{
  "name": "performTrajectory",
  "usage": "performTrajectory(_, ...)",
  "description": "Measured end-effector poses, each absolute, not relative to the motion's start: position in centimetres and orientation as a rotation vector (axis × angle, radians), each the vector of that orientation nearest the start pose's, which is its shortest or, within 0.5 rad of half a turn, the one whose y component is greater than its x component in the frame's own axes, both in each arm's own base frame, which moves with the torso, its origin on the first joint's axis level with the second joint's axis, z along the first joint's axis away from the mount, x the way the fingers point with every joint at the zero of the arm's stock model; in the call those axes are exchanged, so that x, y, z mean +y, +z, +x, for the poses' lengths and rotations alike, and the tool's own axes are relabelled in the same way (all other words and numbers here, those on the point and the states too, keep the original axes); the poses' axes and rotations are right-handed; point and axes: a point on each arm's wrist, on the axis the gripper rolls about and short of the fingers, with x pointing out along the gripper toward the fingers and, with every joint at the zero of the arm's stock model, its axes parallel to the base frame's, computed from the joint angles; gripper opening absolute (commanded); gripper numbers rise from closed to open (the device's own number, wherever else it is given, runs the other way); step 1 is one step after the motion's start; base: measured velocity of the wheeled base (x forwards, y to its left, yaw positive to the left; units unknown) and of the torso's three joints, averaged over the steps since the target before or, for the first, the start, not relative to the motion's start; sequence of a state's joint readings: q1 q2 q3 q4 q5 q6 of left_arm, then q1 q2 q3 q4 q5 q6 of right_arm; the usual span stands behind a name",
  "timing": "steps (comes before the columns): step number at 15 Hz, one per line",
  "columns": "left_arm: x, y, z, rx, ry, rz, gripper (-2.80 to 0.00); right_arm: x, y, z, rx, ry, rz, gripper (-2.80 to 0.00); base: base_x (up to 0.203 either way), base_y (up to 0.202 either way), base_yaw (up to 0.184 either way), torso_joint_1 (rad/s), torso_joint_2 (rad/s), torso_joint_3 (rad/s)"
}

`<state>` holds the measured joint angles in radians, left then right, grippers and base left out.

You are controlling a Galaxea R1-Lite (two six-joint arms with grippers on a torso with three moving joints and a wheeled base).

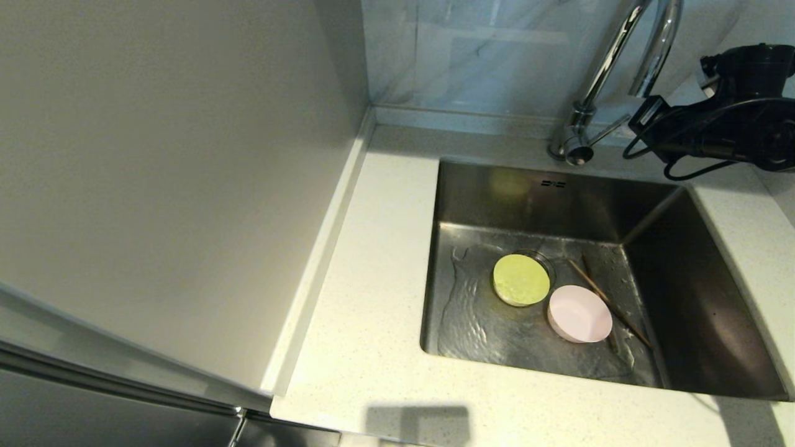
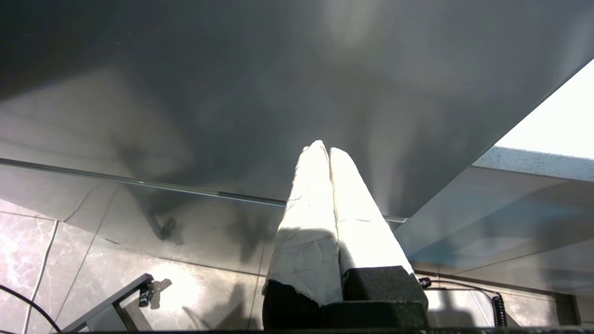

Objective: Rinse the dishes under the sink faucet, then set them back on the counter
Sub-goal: Turn off the faucet

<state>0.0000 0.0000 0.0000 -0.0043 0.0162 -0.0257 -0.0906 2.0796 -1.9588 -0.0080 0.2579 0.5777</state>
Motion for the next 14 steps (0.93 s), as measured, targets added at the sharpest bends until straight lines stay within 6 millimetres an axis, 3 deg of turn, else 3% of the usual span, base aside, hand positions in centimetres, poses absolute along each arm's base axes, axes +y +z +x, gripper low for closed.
performTrajectory(7, 0.0, 7.6, -2.3, -0.004, 0.016, -0.026, -2.80, -2.8, 30.2, 43.0, 0.163, 0.136, 0.561, -2.80, 0.000, 0.000, 0.000, 0.000, 0.00, 0.000)
performTrajectory(11, 0.0, 7.6, -2.3, -0.004, 0.016, -0.026, -2.80, -5.5, 28.8, 42.5, 0.200, 0.045, 0.546, -2.80, 0.000, 0.000, 0.000, 0.000, 0.00, 0.000)
performTrajectory(14, 0.0, 7.6, -2.3, -0.004, 0.016, -0.026, -2.80, -8.6, 27.4, 41.0, 0.249, -0.054, 0.449, -2.80, 0.000, 0.000, 0.000, 0.000, 0.00, 0.000)
